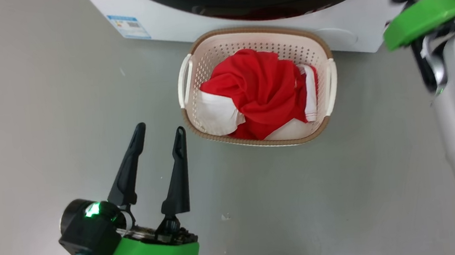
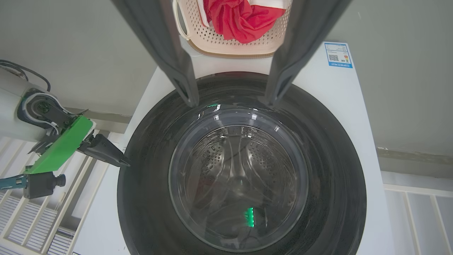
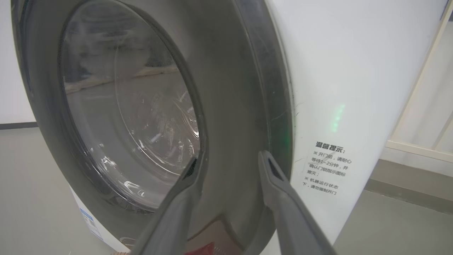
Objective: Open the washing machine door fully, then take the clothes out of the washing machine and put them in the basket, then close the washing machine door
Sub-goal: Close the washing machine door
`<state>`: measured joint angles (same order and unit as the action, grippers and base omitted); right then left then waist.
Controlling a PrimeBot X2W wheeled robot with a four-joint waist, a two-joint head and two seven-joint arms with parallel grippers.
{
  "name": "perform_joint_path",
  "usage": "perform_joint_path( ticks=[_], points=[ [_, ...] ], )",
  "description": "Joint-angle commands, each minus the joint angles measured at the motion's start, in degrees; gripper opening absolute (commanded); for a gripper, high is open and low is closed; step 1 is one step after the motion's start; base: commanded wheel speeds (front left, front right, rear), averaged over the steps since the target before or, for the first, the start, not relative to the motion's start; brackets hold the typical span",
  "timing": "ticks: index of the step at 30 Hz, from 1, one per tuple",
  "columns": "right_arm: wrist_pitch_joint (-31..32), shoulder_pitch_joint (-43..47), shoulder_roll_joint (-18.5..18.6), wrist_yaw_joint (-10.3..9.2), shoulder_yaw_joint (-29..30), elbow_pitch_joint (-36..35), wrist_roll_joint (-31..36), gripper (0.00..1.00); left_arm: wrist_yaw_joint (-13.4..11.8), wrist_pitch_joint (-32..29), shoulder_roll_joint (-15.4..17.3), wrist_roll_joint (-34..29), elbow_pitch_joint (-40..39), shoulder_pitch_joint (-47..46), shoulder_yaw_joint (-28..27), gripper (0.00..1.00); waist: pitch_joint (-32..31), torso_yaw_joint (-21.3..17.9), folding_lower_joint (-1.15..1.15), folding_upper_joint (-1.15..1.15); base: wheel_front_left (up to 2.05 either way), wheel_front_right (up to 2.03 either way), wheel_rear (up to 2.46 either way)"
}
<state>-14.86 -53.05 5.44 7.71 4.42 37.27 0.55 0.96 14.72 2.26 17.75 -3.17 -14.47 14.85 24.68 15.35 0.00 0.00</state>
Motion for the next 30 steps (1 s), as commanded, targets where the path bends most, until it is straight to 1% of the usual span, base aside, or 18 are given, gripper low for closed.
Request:
perform_joint_path(
  ticks=[1, 6, 10, 18, 22, 30],
  points=[
    [-0.14, 2.00, -1.46, -0.22, -1.55, -2.59, -0.74, 1.00, -0.17, 0.28, 0.62, 0.17, -1.10, -0.65, -2.12, 1.00, -1.30, -1.28, 0.00, 0.00, 0.00, 0.00, 0.00],
    [-0.14, 8.30, -2.11, -0.22, -3.55, -7.34, -2.31, 1.00, 0.18, 0.28, 0.62, 0.26, -0.56, -0.14, -2.68, 1.00, -3.47, -3.43, 0.00, 0.00, 0.00, 0.00, 0.00],
    [-0.14, 13.55, -2.37, -0.22, -4.51, -11.66, -2.74, 1.00, -0.30, 0.28, 0.62, -0.22, -0.16, 0.36, -3.26, 1.00, -5.26, -5.34, 0.00, 0.00, 0.00, 0.00, 0.00],
    [-0.14, 23.53, -2.54, -0.22, -3.39, -17.15, -3.20, 1.00, -0.60, 0.28, 0.62, -1.31, 0.36, 2.10, -4.75, 1.00, -9.93, -8.64, 0.00, 0.00, 0.00, 0.00, 0.00],
    [-0.14, 29.52, -2.55, -0.22, -2.56, -19.75, -3.42, 1.00, -0.20, 0.28, 0.62, -2.29, 1.46, 3.83, -5.49, 1.00, -13.59, -10.26, 0.00, 0.00, 0.00, 0.00, 0.00],
    [-0.14, 36.39, -2.56, -0.22, -0.95, -23.70, -3.96, 1.00, 0.83, 0.28, 0.62, -5.38, 4.10, 6.04, -6.48, 1.00, -17.83, -12.24, 0.00, 0.00, 0.00, 0.00, 0.00]
  ],
)
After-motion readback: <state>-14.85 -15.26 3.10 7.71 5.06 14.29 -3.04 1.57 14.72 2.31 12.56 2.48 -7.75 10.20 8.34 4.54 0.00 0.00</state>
